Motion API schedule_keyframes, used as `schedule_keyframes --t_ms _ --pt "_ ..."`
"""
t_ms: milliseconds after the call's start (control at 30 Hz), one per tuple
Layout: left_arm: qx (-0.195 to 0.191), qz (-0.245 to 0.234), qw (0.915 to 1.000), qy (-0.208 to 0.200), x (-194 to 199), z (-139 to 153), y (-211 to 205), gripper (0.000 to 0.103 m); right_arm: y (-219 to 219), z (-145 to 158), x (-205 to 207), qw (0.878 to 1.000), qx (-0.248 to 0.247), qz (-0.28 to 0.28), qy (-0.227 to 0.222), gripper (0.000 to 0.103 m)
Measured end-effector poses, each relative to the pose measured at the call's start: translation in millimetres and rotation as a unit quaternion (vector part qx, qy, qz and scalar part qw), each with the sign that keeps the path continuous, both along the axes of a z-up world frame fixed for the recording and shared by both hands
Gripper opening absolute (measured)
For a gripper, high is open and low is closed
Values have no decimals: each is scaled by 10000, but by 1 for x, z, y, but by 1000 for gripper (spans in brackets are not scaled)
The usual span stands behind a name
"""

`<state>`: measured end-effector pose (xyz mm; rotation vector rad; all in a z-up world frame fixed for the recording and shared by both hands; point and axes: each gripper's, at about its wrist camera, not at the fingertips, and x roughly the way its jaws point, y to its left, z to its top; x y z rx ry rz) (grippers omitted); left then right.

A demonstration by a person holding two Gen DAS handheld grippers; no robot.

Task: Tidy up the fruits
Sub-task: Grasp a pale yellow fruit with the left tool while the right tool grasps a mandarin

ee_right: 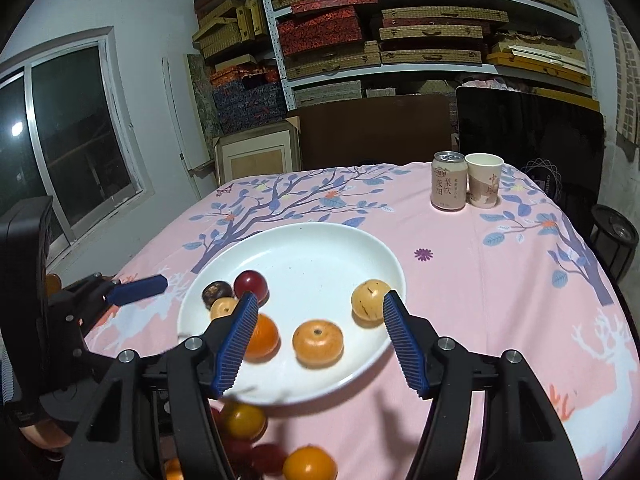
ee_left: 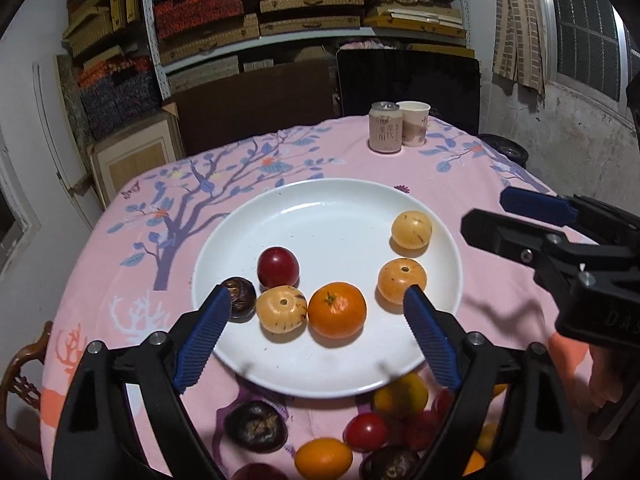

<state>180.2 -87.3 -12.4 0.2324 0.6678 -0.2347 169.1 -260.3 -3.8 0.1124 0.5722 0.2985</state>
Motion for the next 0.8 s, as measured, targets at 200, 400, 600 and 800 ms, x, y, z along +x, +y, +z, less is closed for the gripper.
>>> schedule_keyframes --t_ms 200,400,600,800 --pt "38 34 9999 -159 -35 11 8 87 -4 -2 -39 9999 88 54 64 66" --pt "-140 -133 9998 -13 -83 5 28 88 -11 -12 -81 9998 151 14 147 66" --pt "-8 -611 9979 203 -151 -22 47 88 -29 -28 -111 9992 265 -190 246 68" --pt "309 -736 9954 539 -169 -54 34 86 -27 -40 -117 9983 315 -150 470 68"
